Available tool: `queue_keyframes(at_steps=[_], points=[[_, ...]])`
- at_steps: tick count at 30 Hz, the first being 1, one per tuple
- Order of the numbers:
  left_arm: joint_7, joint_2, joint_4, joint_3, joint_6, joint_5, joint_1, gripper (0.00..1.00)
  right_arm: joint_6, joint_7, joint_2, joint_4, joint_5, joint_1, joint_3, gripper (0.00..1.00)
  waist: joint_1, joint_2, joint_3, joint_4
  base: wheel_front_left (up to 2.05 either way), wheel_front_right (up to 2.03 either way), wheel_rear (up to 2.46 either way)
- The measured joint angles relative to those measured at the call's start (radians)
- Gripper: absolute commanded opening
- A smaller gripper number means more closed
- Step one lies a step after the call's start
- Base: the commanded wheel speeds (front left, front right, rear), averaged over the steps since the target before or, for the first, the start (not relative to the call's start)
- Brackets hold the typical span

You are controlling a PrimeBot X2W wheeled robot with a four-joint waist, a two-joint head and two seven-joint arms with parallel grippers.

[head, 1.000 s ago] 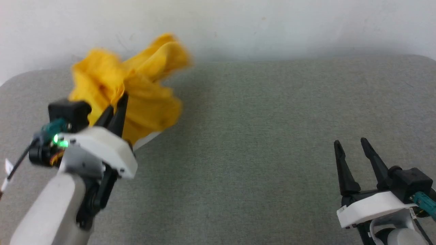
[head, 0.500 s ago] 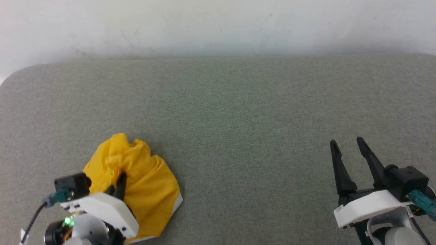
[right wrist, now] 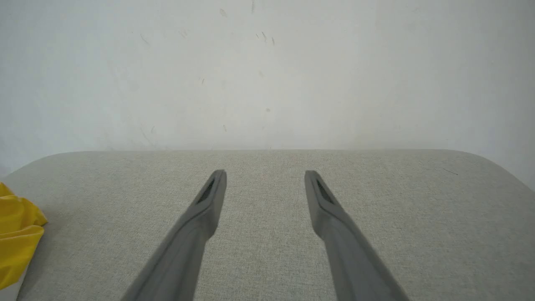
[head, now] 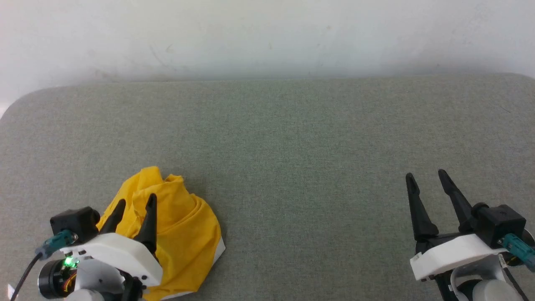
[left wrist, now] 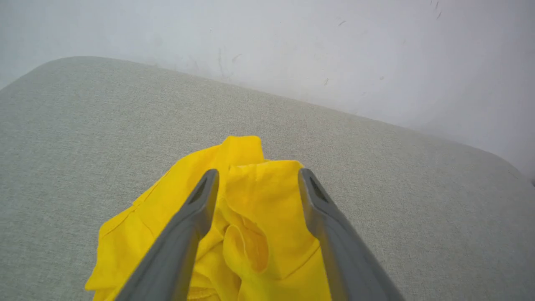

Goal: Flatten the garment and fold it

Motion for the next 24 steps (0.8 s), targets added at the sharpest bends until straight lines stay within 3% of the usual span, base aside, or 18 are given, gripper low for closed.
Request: queue_keyframes(at_steps=[7,9,10,11,17,21,24], points=[[0.174,0.081,-0.014,-0.039,0.003,-0.005,0.000,1.00,0.000,0.002,0.000,0.000,0.000,0.000,0.008,1.00,0.0000,0.0000,-0.004,-0.010,0.00,0.00,0.00],[0.212,0.088,-0.015,-0.051,0.002,-0.019,0.000,0.06,0.000,0.002,0.000,0.003,0.002,0.000,0.009,1.00,0.0001,0.0000,-0.005,-0.017,0.00,0.00,0.00],[0.215,0.089,-0.017,-0.052,0.002,-0.021,0.000,0.06,0.000,0.002,0.000,0.006,0.002,0.001,0.009,1.00,0.0001,0.0000,-0.006,-0.020,0.00,0.00,0.00],[0.218,0.093,-0.022,-0.054,0.000,-0.021,0.000,0.00,0.000,0.002,0.000,0.007,0.004,0.001,0.009,1.00,0.0000,0.0000,-0.007,-0.024,0.00,0.00,0.00],[0.205,0.107,-0.097,-0.081,-0.025,0.021,-0.034,0.00,0.000,0.002,0.000,0.010,0.009,0.004,0.006,1.00,0.0000,0.0000,-0.019,-0.037,0.00,0.00,0.00],[0.205,0.088,-0.133,-0.171,-0.090,0.077,-0.148,0.00,0.000,0.004,0.000,0.008,0.009,0.004,0.006,1.00,0.0000,0.0000,-0.019,-0.042,0.00,0.00,0.00],[0.212,0.012,-0.111,-0.280,-0.167,0.111,-0.250,0.00,0.000,0.010,0.000,0.001,0.009,0.002,0.006,1.00,0.0000,0.0000,-0.009,-0.046,0.00,0.00,0.00]])
